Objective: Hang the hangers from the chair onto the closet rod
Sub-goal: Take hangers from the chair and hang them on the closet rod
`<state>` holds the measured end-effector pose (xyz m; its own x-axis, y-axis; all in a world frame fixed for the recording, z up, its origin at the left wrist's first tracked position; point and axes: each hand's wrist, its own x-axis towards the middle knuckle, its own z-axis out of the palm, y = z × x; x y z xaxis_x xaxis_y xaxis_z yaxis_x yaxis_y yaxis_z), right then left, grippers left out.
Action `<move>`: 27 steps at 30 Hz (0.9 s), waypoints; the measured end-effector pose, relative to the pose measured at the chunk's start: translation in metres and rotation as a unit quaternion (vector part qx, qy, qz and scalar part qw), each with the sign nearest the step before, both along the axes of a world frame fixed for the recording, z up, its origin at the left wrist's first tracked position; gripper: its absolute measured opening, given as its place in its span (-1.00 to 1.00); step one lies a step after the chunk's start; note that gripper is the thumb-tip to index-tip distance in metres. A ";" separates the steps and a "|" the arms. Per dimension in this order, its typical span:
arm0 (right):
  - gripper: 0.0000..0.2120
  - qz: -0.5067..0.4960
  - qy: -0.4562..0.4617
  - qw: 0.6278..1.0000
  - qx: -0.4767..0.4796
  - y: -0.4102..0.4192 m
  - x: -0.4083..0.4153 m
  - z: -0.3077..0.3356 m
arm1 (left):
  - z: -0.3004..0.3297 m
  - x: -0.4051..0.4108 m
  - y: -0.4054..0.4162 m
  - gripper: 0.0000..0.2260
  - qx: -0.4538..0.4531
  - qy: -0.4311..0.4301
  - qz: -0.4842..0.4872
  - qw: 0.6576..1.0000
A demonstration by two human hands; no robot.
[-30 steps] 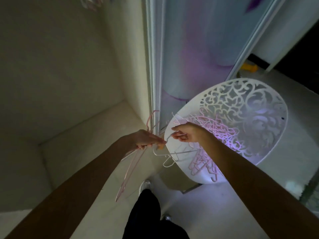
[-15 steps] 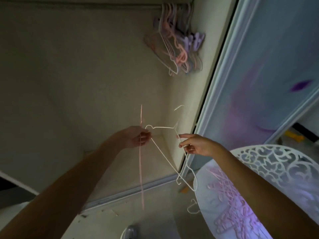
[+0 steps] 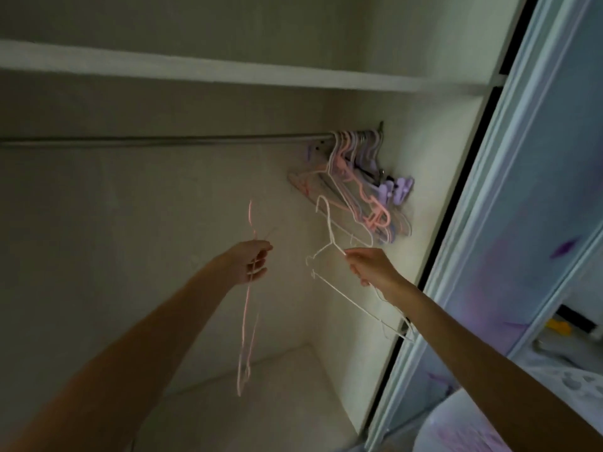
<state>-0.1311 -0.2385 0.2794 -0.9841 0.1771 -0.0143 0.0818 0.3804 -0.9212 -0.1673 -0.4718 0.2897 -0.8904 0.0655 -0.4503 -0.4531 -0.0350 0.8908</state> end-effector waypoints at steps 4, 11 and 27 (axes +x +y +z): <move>-0.82 -0.041 0.103 0.993 0.048 -0.016 -0.041 0.018 | 0.025 -0.048 -0.017 -0.76 0.027 0.023 -0.010 0.999; -0.82 -0.065 0.216 0.961 0.157 -0.035 -0.102 0.061 | 0.046 -0.103 -0.019 -0.76 0.159 0.039 0.011 0.986; -0.74 0.010 0.164 0.918 0.362 -0.034 -0.187 0.057 | 0.062 -0.140 -0.009 -0.90 0.178 0.087 0.025 0.980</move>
<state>-0.3183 -0.2721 0.3365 -0.9177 0.0046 0.3972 -0.1690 0.9005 -0.4008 -0.3072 -0.4806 0.3512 -0.9576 0.1459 -0.2483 -0.2858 -0.3763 0.8813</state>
